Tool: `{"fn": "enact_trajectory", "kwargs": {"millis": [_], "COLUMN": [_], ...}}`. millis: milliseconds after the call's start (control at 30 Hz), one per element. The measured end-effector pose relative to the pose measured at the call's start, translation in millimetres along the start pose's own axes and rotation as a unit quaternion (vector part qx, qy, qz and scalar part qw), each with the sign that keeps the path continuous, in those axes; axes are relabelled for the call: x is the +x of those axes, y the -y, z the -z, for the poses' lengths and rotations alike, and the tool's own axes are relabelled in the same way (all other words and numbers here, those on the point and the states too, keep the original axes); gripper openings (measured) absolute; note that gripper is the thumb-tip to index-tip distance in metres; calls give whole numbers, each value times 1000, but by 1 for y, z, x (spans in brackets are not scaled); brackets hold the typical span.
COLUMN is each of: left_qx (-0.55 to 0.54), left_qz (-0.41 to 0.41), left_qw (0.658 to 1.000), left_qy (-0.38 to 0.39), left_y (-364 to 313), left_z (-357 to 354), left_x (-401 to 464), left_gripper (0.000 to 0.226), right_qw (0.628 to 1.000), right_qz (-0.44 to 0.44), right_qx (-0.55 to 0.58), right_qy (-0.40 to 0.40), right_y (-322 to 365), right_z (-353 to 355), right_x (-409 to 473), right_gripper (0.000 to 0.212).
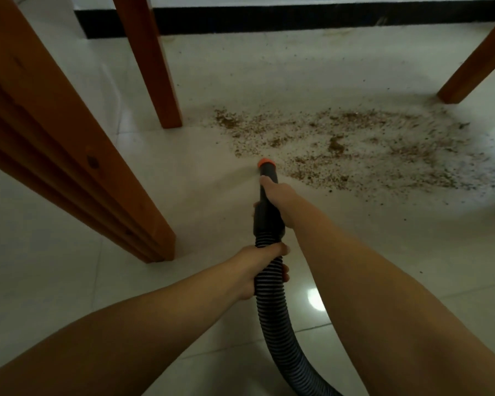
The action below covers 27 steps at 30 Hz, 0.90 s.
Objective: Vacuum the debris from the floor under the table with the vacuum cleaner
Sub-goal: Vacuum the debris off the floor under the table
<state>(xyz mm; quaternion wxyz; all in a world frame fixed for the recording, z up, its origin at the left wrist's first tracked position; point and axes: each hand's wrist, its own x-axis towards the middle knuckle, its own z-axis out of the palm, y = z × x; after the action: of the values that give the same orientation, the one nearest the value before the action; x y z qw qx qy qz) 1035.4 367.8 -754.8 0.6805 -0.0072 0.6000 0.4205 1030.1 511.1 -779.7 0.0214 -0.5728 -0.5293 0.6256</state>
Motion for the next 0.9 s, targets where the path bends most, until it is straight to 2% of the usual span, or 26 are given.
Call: {"fn": "enact_trajectory", "kwargs": {"millis": [133, 400, 567, 700, 900], "left_qx": [40, 64, 66, 41, -17], "left_qz": [6, 20, 24, 21, 16], "left_qw": [999, 995, 993, 995, 999], "left_qy": [19, 70, 93, 87, 45], "left_y": [16, 31, 29, 17, 6], "left_z": [-19, -49, -73, -78, -63], "left_x": [0, -5, 3, 14, 23], "left_gripper": [14, 12, 13, 13, 14], "right_qw": [998, 991, 989, 992, 999], "right_qz": [-34, -44, -45, -48, -20], "right_qx": [30, 71, 50, 31, -5], "right_qy": [-39, -99, -133, -112, -36], "right_y": [-26, -59, -59, -42, -14], "right_z": [27, 70, 98, 102, 70], "right_x": [-3, -13, -7, 1, 11], "right_gripper": [47, 43, 43, 49, 48]}}
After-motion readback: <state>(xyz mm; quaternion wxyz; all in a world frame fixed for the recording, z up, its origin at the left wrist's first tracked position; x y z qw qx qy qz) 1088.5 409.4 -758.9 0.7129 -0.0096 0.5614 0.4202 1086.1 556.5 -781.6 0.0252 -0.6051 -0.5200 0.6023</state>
